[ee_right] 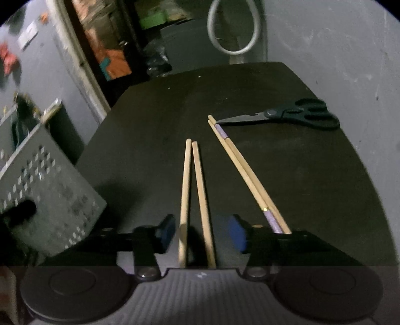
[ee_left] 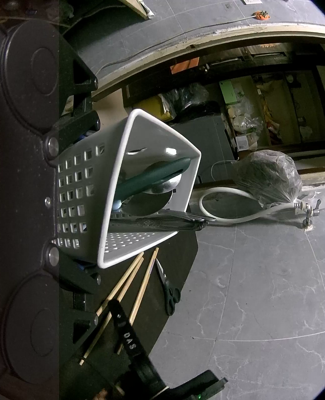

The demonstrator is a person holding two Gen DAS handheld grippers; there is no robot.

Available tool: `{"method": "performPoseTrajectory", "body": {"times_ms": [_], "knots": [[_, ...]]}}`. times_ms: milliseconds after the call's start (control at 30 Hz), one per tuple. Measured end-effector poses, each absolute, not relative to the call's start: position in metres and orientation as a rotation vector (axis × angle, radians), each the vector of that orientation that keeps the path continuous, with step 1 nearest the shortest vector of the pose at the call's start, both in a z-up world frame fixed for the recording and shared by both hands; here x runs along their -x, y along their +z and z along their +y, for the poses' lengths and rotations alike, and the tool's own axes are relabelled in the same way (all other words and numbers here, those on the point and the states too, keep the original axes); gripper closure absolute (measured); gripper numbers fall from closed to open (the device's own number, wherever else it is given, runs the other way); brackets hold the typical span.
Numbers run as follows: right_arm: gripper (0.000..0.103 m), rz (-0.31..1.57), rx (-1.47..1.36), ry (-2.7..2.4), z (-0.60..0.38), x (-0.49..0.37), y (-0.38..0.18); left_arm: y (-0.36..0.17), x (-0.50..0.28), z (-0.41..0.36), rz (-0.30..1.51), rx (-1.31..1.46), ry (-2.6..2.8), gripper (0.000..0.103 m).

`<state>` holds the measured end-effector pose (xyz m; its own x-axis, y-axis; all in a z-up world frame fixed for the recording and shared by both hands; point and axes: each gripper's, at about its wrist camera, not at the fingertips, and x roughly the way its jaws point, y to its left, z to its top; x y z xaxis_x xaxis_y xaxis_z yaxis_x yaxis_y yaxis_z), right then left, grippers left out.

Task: Organize utensils

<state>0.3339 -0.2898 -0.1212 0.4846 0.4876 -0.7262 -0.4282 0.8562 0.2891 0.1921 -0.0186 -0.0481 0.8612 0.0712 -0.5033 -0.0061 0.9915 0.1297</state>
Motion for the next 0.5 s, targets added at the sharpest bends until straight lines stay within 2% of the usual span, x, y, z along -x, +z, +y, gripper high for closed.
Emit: {"method": "performPoseTrajectory", "body": {"times_ms": [200, 400, 467, 500], "knots": [[0.037, 0.912, -0.014, 0.529, -0.272, -0.341, -0.122, -0.048, -0.192, -0.019, 0.532, -0.125, 0.041, 0.024], [0.037, 0.914, 0.067, 0.504, -0.253, -0.346, -0.124, -0.048, -0.192, -0.019, 0.532, -0.125, 0.042, 0.024], [0.041, 0.917, 0.086, 0.498, -0.247, -0.346, -0.123, -0.048, -0.192, -0.019, 0.532, -0.125, 0.042, 0.024], [0.049, 0.917, 0.102, 0.488, -0.245, -0.346, -0.123, -0.048, -0.192, -0.019, 0.532, -0.125, 0.042, 0.024]]}}
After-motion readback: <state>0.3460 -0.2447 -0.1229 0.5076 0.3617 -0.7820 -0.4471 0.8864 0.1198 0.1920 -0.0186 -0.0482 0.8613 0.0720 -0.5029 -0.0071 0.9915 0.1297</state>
